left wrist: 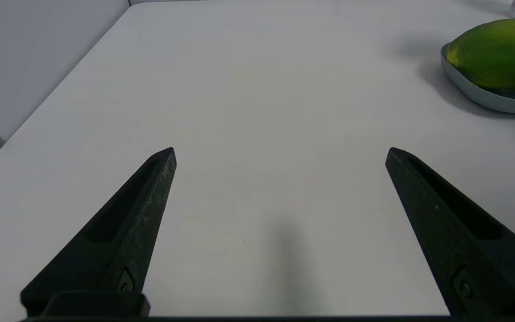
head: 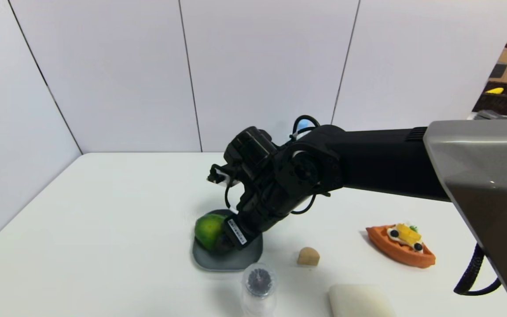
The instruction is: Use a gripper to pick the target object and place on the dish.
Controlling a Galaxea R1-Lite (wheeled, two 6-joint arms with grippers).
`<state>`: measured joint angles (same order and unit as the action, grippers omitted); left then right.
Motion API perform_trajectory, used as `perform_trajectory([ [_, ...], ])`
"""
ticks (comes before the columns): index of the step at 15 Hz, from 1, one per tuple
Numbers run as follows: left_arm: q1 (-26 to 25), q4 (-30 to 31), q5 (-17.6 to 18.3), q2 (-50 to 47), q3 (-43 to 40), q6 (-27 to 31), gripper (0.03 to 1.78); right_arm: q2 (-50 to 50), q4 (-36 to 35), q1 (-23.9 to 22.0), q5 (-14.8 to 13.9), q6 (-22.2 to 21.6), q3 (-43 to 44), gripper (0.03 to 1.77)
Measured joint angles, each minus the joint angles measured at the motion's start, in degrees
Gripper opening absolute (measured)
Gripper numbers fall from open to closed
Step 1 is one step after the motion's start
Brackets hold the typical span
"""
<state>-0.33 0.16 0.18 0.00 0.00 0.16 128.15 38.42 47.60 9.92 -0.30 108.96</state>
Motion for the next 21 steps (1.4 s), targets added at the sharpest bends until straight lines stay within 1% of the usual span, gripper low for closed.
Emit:
perform_trajectory([
  [7,0.0,0.0,-0.02,0.0,0.0,0.0,1.69,-0.8,-0.09,0.21,0.0,0.28,0.49,1.61],
  [11,0.0,0.0,0.0,0.0,0.0,0.02,1.69,-5.66,-0.43,0.13,-0.09,0.3,0.74,1.65],
  [13,0.0,0.0,0.0,0.0,0.0,0.0,1.69,-8.89,-1.83,-0.26,-0.33,0.35,0.99,1.66],
  [14,0.0,0.0,0.0,0.0,0.0,0.0,1.69,-10.56,-3.34,-0.85,-1.17,0.41,1.12,1.67],
  [17,0.0,0.0,0.02,0.0,0.0,0.02,1.69,-14.64,-7.64,-4.36,-6.31,0.44,1.35,1.68],
  [19,0.0,0.0,0.02,0.0,0.0,0.02,1.69,-16.87,-8.63,-8.08,-9.33,0.46,1.4,1.69],
  [21,0.0,0.0,0.0,0.0,0.0,0.02,1.69,-19.14,-9.26,-13.18,-12.26,0.49,1.4,1.69],
])
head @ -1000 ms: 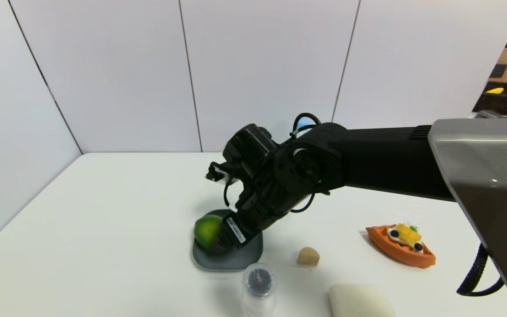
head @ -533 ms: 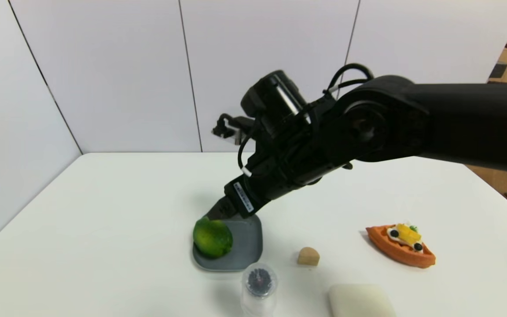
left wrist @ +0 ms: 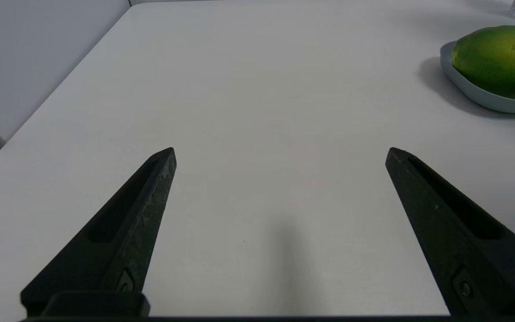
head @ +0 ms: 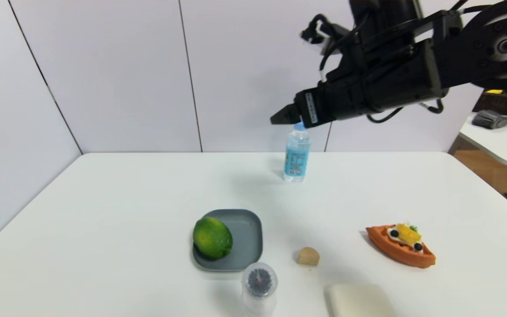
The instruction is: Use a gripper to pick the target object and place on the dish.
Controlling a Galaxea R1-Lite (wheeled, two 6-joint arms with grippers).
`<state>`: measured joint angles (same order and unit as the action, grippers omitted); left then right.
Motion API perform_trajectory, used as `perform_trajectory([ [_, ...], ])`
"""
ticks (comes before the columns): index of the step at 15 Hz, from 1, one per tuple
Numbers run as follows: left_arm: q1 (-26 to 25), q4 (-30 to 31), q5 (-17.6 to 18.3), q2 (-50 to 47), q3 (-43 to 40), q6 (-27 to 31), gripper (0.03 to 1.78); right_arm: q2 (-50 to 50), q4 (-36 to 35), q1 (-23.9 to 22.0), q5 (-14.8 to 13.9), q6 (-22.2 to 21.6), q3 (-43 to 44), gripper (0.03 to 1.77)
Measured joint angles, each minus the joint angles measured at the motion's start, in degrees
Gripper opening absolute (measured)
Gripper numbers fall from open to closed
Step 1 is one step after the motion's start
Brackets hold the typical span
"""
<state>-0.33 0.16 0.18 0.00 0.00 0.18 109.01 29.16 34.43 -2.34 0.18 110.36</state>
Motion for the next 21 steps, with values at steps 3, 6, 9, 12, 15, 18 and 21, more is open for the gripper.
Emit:
perform_trajectory([
  [3,0.0,0.0,0.0,0.0,0.0,0.0,1.69,-3.35,-6.47,-9.13,-2.91,0.2,-1.02,1.69],
  [6,0.0,0.0,0.0,0.0,0.0,0.0,1.69,-7.41,-19.66,-16.38,-4.13,2.77,-7.28,1.69],
  [9,0.0,0.0,0.0,0.0,0.0,0.0,1.69,-13.39,-33.06,-20.85,-4.18,5.81,-18.16,1.69],
  [12,0.0,0.0,0.0,0.0,0.0,-0.02,1.69,-21.44,-40.23,-23.66,-3.96,6.57,-27.28,1.69],
  [15,0.02,0.0,0.0,0.0,0.0,0.0,1.69,-30.48,-40.95,-26.14,-3.24,6.42,-35.54,1.69],
  [18,0.0,-0.02,0.0,0.0,0.0,0.0,1.69,-39.78,-41.06,-29.05,-1.4,6.1,-44.32,1.7],
  [21,0.02,0.0,0.02,0.0,0.0,-0.02,1.69,-48.81,-41.03,-30.82,-0.71,5.68,-53.66,1.7],
])
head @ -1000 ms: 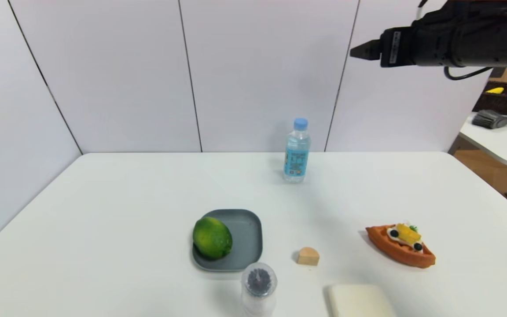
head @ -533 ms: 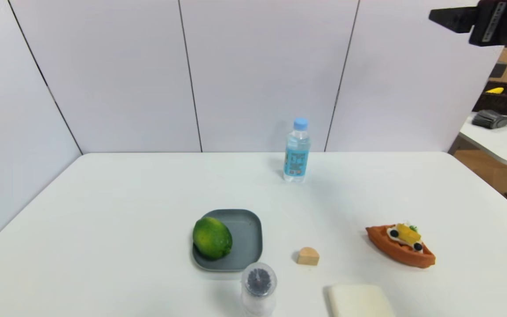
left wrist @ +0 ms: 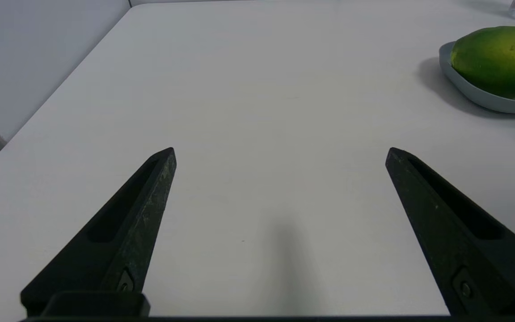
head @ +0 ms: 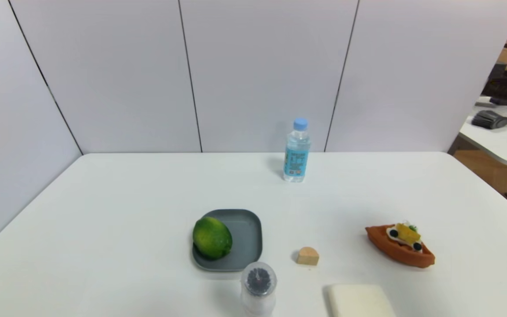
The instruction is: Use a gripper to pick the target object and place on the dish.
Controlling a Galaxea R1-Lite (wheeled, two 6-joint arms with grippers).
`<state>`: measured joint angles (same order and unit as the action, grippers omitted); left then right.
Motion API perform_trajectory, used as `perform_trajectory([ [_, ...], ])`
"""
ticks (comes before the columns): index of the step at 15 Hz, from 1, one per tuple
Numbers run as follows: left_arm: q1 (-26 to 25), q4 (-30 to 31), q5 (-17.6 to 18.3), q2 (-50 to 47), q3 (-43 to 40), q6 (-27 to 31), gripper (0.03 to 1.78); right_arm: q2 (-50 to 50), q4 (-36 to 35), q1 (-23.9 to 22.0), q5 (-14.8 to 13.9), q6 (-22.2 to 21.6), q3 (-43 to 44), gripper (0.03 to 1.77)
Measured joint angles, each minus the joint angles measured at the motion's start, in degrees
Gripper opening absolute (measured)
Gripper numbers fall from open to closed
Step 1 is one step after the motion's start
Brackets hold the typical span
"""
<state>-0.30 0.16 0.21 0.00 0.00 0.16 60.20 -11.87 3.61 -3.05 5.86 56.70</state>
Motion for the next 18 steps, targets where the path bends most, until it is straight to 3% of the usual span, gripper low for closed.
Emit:
perform_trajectory([
  [4,0.0,0.0,-0.02,0.0,0.0,0.02,1.69,-10.97,-0.83,-2.16,0.63,-1.88,-9.51,1.7],
  [13,0.0,0.0,-0.05,0.0,0.0,0.0,1.69,-37.24,-1.52,-7.52,7.89,-2.56,-32.52,1.7],
  [18,-0.02,0.0,-0.02,0.0,0.0,0.0,1.69,-43.84,-7.63,-6.63,8.11,-2.6,-43.5,1.7],
])
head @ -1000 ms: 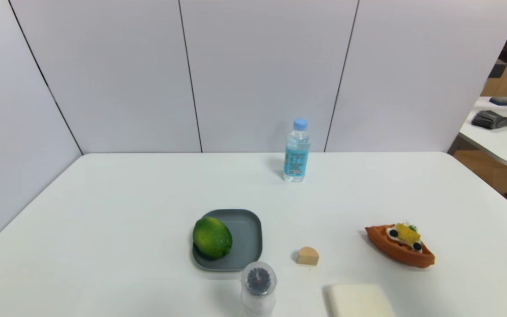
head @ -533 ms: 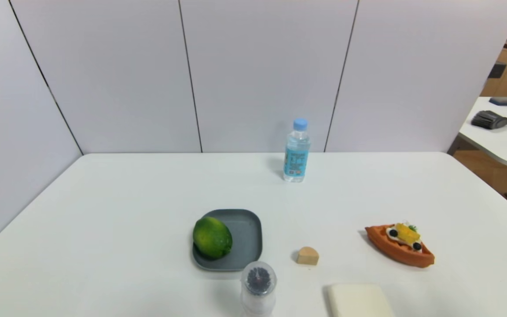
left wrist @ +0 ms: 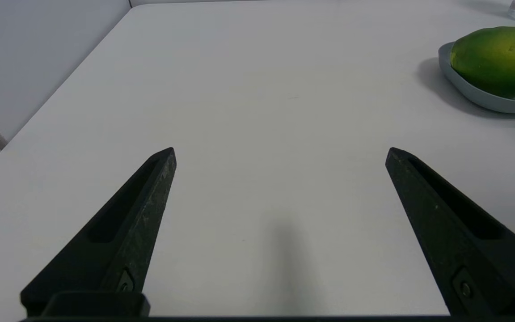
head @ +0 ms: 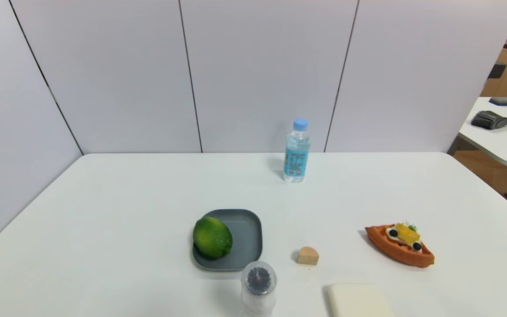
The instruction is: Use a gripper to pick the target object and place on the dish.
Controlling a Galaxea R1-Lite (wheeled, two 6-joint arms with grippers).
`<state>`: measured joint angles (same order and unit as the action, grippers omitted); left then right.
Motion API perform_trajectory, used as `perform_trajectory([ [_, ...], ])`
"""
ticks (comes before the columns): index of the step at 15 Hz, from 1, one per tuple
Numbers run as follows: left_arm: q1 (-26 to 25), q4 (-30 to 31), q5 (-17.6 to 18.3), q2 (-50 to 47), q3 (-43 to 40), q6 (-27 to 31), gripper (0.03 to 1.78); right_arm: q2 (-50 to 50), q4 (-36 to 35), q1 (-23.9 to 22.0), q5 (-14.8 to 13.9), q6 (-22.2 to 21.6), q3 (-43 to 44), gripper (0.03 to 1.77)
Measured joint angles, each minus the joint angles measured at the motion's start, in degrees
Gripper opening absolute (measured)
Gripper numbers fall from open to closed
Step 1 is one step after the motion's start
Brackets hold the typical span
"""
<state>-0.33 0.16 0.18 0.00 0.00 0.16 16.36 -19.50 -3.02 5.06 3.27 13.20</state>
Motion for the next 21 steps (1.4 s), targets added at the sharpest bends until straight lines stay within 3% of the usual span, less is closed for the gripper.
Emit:
perform_trajectory([
  [3,0.0,0.0,-0.02,0.0,0.0,0.02,1.69,-1.76,-1.18,4.12,-2.01,0.32,-3.67,1.7],
  [7,0.0,0.0,0.0,0.0,0.0,0.0,1.69,-2.86,-6.79,5.11,-3.38,0.11,-11.86,1.7],
  [14,0.0,0.0,0.0,0.0,0.0,0.02,1.69,-4.64,4.07,4.62,-3.13,-0.27,-13.18,1.7],
  [21,0.0,-0.02,-0.02,0.0,0.0,0.02,1.69,-12.95,15.3,3.4,-2.89,-0.46,-13.2,1.7],
])
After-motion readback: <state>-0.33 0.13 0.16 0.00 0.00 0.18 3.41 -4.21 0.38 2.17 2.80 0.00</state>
